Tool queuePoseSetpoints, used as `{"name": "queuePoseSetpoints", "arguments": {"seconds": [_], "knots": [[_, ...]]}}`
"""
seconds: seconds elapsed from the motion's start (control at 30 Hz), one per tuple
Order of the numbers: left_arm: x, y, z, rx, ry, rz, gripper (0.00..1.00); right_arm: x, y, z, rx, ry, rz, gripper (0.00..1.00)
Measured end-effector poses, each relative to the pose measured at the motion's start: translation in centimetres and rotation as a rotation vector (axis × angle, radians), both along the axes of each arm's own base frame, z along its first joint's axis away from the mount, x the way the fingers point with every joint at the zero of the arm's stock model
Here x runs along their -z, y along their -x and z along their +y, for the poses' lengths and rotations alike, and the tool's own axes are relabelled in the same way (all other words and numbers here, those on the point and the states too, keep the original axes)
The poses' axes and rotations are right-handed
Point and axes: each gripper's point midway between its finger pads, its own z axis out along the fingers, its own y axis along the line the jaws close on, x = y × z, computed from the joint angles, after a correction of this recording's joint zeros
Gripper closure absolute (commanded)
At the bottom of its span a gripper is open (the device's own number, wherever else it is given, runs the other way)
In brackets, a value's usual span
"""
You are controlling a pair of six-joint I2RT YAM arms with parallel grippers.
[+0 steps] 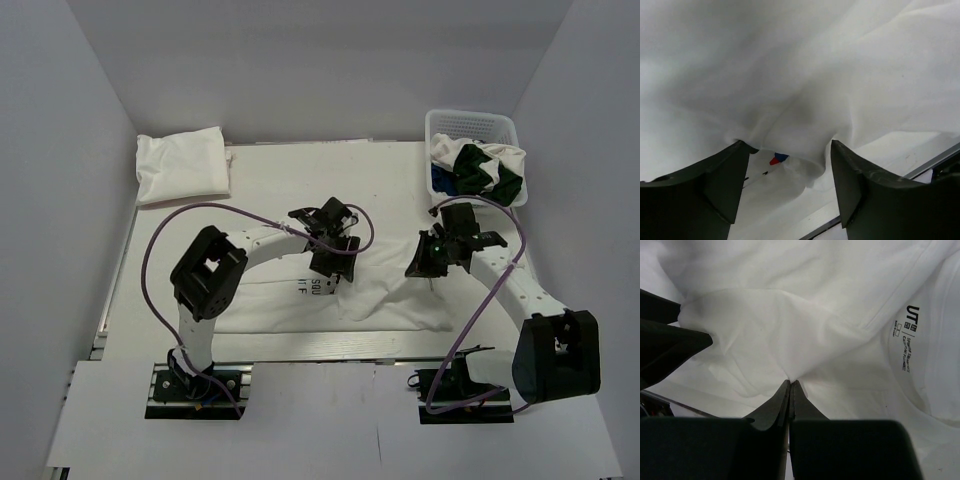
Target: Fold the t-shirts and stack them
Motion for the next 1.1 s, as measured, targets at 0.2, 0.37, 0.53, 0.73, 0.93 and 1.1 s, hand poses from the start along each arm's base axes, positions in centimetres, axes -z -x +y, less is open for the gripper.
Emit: {"name": "queuePoseSetpoints", "arguments": {"seconds": [0.2, 0.37, 0.53, 0.73, 0.93, 1.1], "knots": [[0.4, -0.3, -0.3, -0.013, -0.002, 0.01, 0.57, 0.1, -0.4, 0.2, -0.006, -0.011, -0.02, 1.0], [0.4, -0.5, -0.3, -0.034, -0.004, 0.007, 1.0, -0.1, -0.7, 0.5, -0.016, -0.026, -0.038, 1.0], [-1.1, -0.6, -0.4, -0.039, 0.021, -0.016, 1.0, -0.7, -0.2, 0.6, -0.028, -0.036, -0.044, 1.0], [-5.4, 0.4, 0.6, -0.04, 0.089, -0.082, 1.0, -2.9, 1.7, 0.1, -0.04, -0.032, -0.087, 1.0], [-9.2, 1.2, 0.9, -0.026, 0.177, -0.136, 1.0, -5.3, 2.9, -0.1, -0.051, -0.044, -0.142, 1.0], [-9.9, 2.2, 0.4, 0.01, 0.222, -0.113, 1.0, -6.8, 4.0, 0.8, -0.096, -0.101, -0.134, 1.0]]}}
